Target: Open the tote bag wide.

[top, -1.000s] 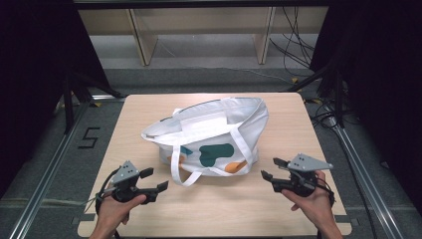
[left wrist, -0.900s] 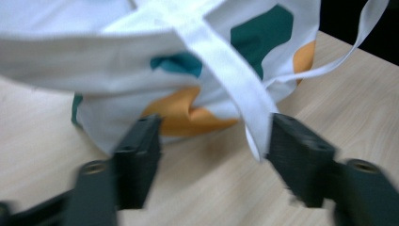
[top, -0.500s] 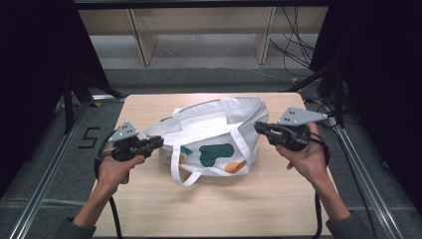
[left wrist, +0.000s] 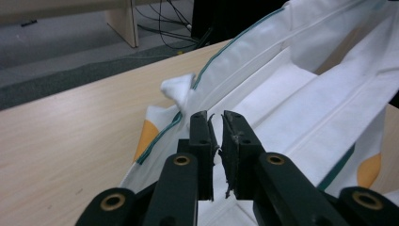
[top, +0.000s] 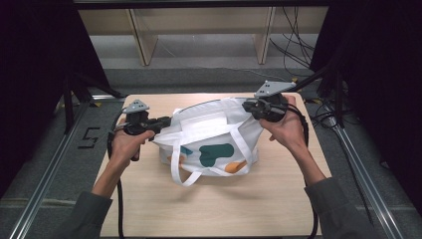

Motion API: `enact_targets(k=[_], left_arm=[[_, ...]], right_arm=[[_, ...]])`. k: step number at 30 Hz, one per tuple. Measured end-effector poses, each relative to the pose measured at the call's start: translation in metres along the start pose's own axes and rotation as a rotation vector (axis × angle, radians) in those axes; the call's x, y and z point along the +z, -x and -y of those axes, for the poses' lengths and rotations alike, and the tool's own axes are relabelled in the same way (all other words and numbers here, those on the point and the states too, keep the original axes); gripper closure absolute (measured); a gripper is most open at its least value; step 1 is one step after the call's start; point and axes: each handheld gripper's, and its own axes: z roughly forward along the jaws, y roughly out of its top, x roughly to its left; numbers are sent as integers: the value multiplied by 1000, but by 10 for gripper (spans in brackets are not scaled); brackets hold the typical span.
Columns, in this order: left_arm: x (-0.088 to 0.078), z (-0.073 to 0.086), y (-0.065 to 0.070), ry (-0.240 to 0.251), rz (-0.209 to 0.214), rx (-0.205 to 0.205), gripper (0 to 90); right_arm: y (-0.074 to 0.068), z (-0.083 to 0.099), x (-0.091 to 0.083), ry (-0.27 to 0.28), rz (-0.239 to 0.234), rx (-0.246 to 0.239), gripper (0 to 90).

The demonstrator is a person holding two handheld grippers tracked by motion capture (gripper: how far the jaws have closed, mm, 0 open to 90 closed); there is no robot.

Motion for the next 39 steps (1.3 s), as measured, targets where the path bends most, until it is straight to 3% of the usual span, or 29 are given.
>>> enact_targets(k=[2,3,5,7,8,13,14,15,16,19,21,24,26,27,28,29,31,33,37,39], left_arm=[[11,9,-7,-15,8,-47,817],[16,13,-11,-19,8,-65,814],[23,20,-17,-29,9,-88,817],[30,28,-22,-39,14,-116,818],[34,31,-23,-45,16,-128,818],[42,44,-26,-74,12,-141,827],[44,47,-26,-100,2,-119,833],[46,51,-26,-136,-7,-88,840],[49,55,-25,-142,-9,-89,846],[50,63,-29,-112,27,-146,854],[48,64,-29,-110,34,-149,866],[47,62,-26,-124,12,-126,866],[46,58,-26,-135,14,-125,856],[46,56,-26,-139,16,-113,854],[46,56,-26,-139,16,-113,848],[46,54,-25,-138,17,-114,848],[46,47,-22,-135,20,-100,849],[48,38,-16,-126,30,-84,847],[57,16,-3,-137,39,-36,845],[66,7,2,-168,35,-5,843]], right_arm=[[1,6,8,-36,0,-1,869],[3,13,15,-81,-3,5,871],[3,16,17,-88,0,14,876],[4,30,25,-152,3,18,887],[4,30,25,-152,3,18,887],[11,62,39,-240,2,66,900],[11,69,44,-227,3,79,900],[11,79,49,-249,-16,112,900],[10,87,53,-271,-36,134,900],[1,106,69,-307,-61,139,900],[-7,112,77,-328,-64,131,900],[-6,107,75,-330,-51,119,900],[-1,95,65,-290,-37,127,900],[1,89,61,-266,-40,159,900],[4,83,61,-210,-31,133,900],[4,77,60,-188,-39,149,900],[4,70,60,-186,-59,147,900],[2,56,69,-145,-53,123,900],[-3,40,88,-161,-68,116,900],[-6,37,99,-206,-97,127,900]])
